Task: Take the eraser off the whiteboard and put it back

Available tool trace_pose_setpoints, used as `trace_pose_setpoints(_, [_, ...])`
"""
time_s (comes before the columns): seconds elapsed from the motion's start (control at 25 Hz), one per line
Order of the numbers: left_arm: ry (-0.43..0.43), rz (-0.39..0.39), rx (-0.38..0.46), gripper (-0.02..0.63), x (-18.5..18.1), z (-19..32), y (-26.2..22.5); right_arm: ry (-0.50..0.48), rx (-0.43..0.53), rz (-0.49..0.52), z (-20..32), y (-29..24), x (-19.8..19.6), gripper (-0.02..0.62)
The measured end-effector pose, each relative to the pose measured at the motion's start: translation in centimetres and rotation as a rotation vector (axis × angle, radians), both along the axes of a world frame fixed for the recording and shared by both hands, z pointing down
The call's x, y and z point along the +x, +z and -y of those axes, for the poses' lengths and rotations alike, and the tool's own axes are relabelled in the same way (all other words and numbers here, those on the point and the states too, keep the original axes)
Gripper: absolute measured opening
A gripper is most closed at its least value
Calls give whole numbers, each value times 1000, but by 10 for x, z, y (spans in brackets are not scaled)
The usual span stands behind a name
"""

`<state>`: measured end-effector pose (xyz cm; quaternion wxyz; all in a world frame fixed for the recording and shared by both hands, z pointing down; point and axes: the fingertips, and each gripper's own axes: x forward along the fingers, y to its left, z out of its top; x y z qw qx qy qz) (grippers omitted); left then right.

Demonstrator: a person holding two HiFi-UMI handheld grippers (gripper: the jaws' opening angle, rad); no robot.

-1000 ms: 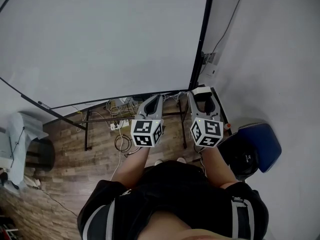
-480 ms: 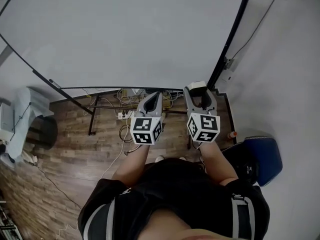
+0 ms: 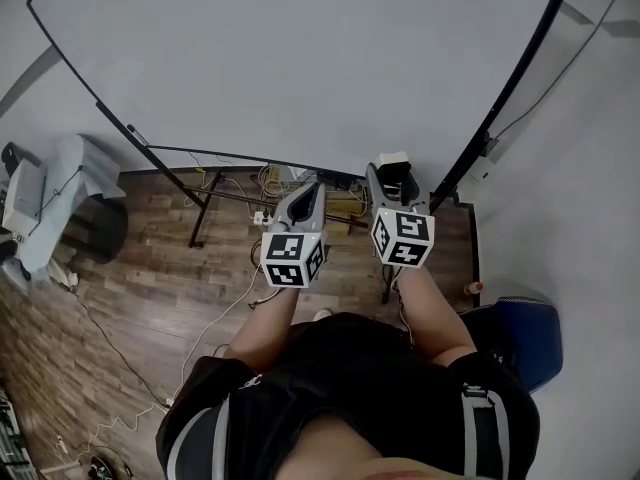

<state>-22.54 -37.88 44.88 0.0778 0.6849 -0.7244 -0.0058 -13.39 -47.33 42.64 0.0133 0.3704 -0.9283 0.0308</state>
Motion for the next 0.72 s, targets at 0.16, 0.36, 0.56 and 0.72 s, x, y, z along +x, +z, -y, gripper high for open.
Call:
trace_pose_setpoints(0.16, [-24, 5, -5, 9, -9, -9, 0, -8, 15, -28, 7, 0, -21, 255])
trace_pose_setpoints(0.36, [-58, 3, -8, 9, -19, -17, 1, 16, 51, -75, 20, -4, -37, 255])
trace_pose_setpoints(0.56, [-99, 4, -18, 9, -32, -29, 4, 99, 37, -122, 43, 7, -53, 255])
trace_pose_setpoints(0.72, [-135, -2, -17, 9, -45, -39, 4, 143, 16, -131, 53, 16, -69, 255])
